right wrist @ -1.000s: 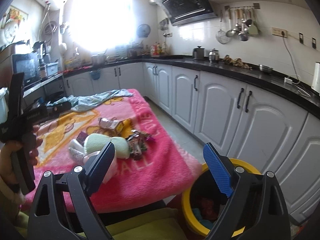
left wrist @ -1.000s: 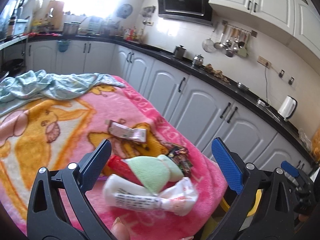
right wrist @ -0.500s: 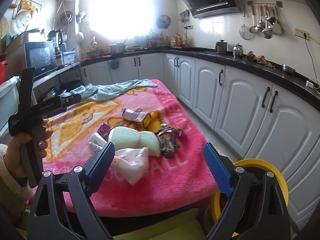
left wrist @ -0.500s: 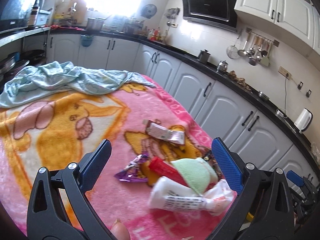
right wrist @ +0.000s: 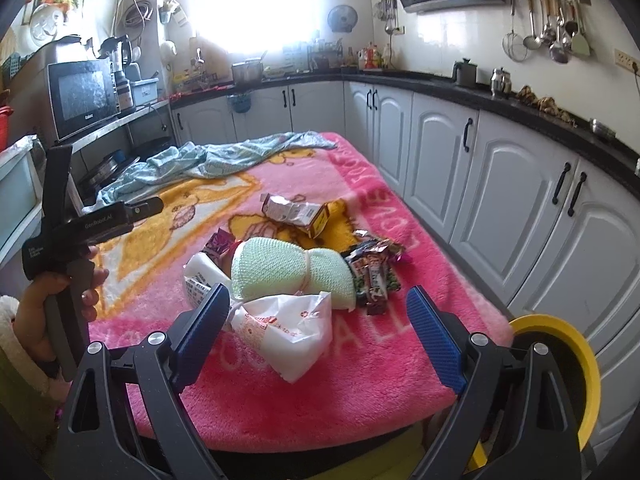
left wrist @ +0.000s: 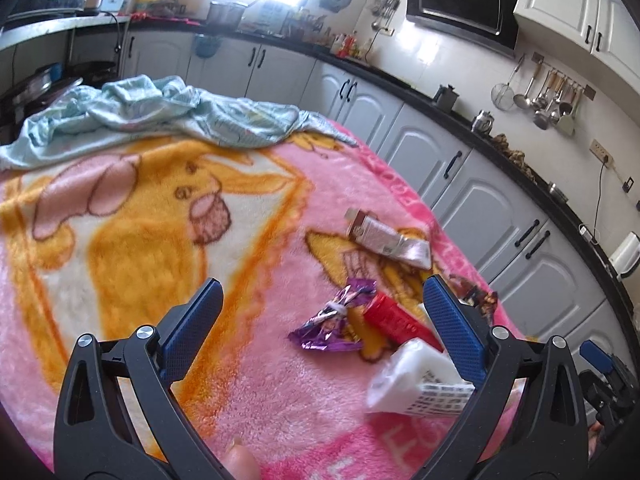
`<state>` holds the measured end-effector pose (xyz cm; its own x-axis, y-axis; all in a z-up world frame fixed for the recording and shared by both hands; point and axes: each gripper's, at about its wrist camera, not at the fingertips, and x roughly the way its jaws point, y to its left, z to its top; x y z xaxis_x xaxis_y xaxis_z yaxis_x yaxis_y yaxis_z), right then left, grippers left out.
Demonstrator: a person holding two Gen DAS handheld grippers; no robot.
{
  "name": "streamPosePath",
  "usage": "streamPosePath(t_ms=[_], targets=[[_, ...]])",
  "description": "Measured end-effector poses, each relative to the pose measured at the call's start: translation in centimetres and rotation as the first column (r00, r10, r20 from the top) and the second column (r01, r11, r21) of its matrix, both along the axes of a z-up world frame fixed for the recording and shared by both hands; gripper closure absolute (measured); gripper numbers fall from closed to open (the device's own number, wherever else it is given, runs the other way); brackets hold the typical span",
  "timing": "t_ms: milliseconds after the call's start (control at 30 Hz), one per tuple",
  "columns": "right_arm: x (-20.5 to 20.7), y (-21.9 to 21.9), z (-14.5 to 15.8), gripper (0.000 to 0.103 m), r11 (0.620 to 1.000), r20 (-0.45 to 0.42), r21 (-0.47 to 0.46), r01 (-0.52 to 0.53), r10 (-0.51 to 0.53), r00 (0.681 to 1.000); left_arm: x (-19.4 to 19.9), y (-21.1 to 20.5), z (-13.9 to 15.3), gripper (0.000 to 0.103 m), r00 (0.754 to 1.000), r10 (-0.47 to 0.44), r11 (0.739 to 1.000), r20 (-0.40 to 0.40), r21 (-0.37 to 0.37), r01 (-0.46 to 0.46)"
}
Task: Collect trash
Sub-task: 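Grasp the purple snack wrapper with the left gripper while the right gripper grasps the white plastic bag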
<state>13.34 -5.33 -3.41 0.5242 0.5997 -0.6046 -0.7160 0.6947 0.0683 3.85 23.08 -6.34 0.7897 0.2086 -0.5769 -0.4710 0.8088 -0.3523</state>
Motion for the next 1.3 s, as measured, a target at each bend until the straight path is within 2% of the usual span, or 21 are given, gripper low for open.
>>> streamPosePath(t_ms=[200, 267, 367, 467, 533, 700, 767, 833, 933, 1033, 1300], targets=[[1.5, 1.0, -1.8, 0.016, 1.0, -0.085, -0.006, -0.004, 0.004, 0.996, 1.5, 0.2, -2.2, 0.011, 0.998, -0.025, 0.999, -0.053, -0.022, 0.024], [2.2, 1.4, -2.4, 0.02, 1.0, -0.123, -0.003, 0.0, 0.0, 0.992, 2.2, 0.2, -2.8, 0.021, 0.997, -0.04, 0.999, -0.071, -0.029, 0.038], [3.4, 1.7, -3.5, 0.032, 1.0, -0.193, 0.007, 0.003, -0.002, 0.981, 3.6, 0.2, -3.8, 0.032, 0.991, -0.072, 0.997, -0.109, -0.043, 0.068], [4.4, 2.0, -4.7, 0.045, 1.0, -0.274, 0.007, 0.002, 0.0, 0.962, 4.6, 0.2, -4.6, 0.038, 0.985, -0.112, 0.992, -0.131, -0.068, 0.104], [4.8, 1.9, -5.6, 0.06, 1.0, -0.342, 0.022, -0.013, 0.02, 0.94, 5.3, 0.1, -4.9, 0.04, 0.981, -0.132, 0.99, -0.143, -0.068, 0.123], [4.0, 1.7, -5.7, 0.075, 0.998, -0.355, 0.031, -0.058, 0.065, 0.933, 6.3, 0.2, -5.8, 0.054, 0.975, -0.161, 0.984, -0.156, -0.1, 0.146], [3.8, 1.6, -5.6, 0.082, 0.997, -0.357, 0.03, -0.065, 0.071, 0.932, 6.6, 0.2, -6.0, 0.064, 0.973, -0.17, 0.983, -0.159, -0.104, 0.154], [3.7, 1.4, -5.5, 0.094, 0.998, -0.355, 0.019, -0.067, 0.069, 0.932, 7.0, 0.1, -6.1, 0.072, 0.969, -0.187, 0.979, -0.164, -0.108, 0.171], [3.7, 1.4, -5.5, 0.094, 0.997, -0.366, 0.021, -0.071, 0.074, 0.928, 7.3, -0.3, -6.5, 0.077, 0.962, -0.212, 0.973, -0.171, -0.128, 0.192], [3.4, 1.2, -5.4, 0.095, 0.997, -0.363, 0.023, -0.079, 0.082, 0.928, 7.1, -0.6, -6.4, 0.081, 0.96, -0.215, 0.974, -0.179, -0.112, 0.198], [2.2, 1.0, -4.0, 0.096, 0.993, -0.329, 0.047, -0.11, 0.119, 0.937, 4.3, -1.0, -4.7, 0.085, 0.973, -0.194, 0.979, -0.128, -0.091, 0.183]])
